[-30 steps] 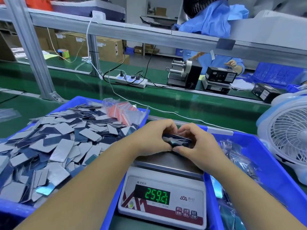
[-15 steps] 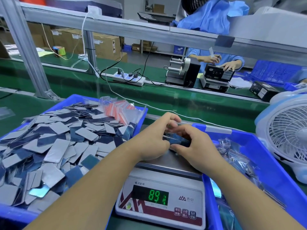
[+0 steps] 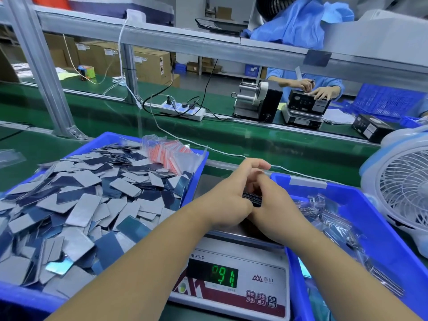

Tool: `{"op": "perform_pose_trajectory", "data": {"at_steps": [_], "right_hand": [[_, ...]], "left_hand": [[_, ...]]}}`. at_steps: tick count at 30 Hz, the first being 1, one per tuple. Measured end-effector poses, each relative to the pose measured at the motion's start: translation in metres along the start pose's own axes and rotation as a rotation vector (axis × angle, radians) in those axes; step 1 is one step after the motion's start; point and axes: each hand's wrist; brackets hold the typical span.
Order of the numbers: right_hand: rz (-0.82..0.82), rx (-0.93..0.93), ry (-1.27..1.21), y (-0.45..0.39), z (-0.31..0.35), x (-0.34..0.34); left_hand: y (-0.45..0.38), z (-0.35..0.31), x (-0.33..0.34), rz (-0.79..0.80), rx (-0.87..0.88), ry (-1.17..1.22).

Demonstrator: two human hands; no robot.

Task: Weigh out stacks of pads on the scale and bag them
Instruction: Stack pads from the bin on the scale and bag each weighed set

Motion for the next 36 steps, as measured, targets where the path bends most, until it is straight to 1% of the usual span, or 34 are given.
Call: {"op": "perform_pose_trajectory", "data": {"at_steps": [3,7,11,12,14,16,17,18,20,22,23,25,27,28,30,32,33,34,36], "right_hand": [[0.004,0.010,-0.046,-0.002,0.001,0.003],[-0.017,0.008,-0.081,-0.002,0.000,0.003],[-0.125,-0.003,-0.101,0.000,-0.001,-0.001],[-0.117,0.009,-0.099,0.000,-0.001,-0.001],[-0.031,0.032,-0.053,0.000,-0.001,0.000],[0.023,0.035,0.005,-0.001,-0.003,0.002],[0.015,0.031,0.026,-0.001,-0.004,0.002],[-0.006,0.023,0.047,0.000,-0.005,0.001],[-0.066,-0.019,0.094,0.002,-0.006,-0.001],[-0.146,-0.136,0.125,0.004,-0.006,-0.004],[-0.208,-0.236,0.148,0.005,-0.005,-0.007],[-0.360,-0.466,0.209,0.007,-0.003,-0.012],[-0.471,-0.625,0.239,0.007,-0.001,-0.016],[-0.496,-0.679,0.243,0.007,0.000,-0.016],[-0.491,-0.750,0.246,0.008,0.004,-0.013],[-0.447,-0.763,0.236,0.009,0.005,-0.011],[-0.418,-0.732,0.203,0.010,0.004,-0.010],[-0.382,-0.666,0.140,0.010,0.003,-0.008],[-0.304,-0.465,-0.018,0.011,0.001,-0.008]], "left_hand": [[-0.004,0.002,0.004,-0.001,0.012,0.044],[-0.004,-0.001,0.003,-0.035,0.027,0.204],[-0.001,-0.003,-0.007,-0.164,0.039,0.431],[-0.001,-0.003,-0.010,-0.193,0.032,0.494],[0.001,-0.003,-0.013,-0.224,0.003,0.595],[0.002,-0.002,-0.012,-0.217,-0.024,0.652],[0.002,-0.002,-0.011,-0.209,-0.034,0.633],[0.002,-0.001,-0.011,-0.207,-0.048,0.566],[0.003,-0.002,-0.012,-0.208,-0.061,0.350],[0.004,-0.002,-0.016,-0.238,-0.033,0.182],[0.004,-0.001,-0.020,-0.274,-0.008,0.143],[0.004,0.002,-0.029,-0.376,0.045,0.121],[0.005,0.002,-0.036,-0.475,0.088,0.143],[0.006,0.002,-0.038,-0.512,0.101,0.160],[0.007,0.001,-0.041,-0.553,0.103,0.172],[0.008,0.001,-0.040,-0.552,0.098,0.116],[0.008,0.002,-0.040,-0.538,0.104,0.087],[0.008,0.002,-0.039,-0.515,0.100,0.061],[0.009,0.003,-0.040,-0.419,0.042,-0.028]]}}
Point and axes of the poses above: each hand's wrist, its own y-axis away from the middle knuckle, its own x-axis out of the palm, z = x × y, and after that the axes turned 6 degrees about z, right-handed
